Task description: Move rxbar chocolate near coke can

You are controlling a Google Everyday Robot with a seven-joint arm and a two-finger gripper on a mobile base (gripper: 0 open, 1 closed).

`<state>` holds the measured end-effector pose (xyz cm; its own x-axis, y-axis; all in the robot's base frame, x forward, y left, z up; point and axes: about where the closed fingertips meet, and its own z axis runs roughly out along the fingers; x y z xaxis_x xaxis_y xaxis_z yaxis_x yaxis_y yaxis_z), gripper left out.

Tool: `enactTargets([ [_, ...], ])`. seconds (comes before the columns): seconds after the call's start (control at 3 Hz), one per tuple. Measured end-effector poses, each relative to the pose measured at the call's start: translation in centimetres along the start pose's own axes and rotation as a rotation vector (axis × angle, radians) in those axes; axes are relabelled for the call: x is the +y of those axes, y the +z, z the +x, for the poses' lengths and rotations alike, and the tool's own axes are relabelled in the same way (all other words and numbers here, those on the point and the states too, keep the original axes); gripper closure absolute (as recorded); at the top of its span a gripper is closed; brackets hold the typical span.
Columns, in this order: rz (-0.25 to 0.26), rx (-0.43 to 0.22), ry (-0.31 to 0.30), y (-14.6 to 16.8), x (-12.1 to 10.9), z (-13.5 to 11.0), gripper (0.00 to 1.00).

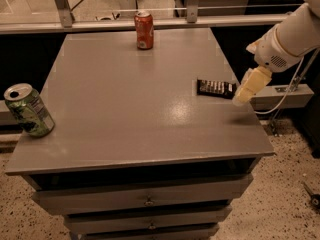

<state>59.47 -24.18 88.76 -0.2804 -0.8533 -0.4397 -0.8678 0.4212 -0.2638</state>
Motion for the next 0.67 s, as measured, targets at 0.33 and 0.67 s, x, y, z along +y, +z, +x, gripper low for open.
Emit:
enactTargets([
  [0.33,-0.046,-0.05,0.06,4.0,-0.5,-0.4,0.0],
  [0.67,-0.089,-0.1,0.091,7.0,-0.2,-1.2,0.17],
])
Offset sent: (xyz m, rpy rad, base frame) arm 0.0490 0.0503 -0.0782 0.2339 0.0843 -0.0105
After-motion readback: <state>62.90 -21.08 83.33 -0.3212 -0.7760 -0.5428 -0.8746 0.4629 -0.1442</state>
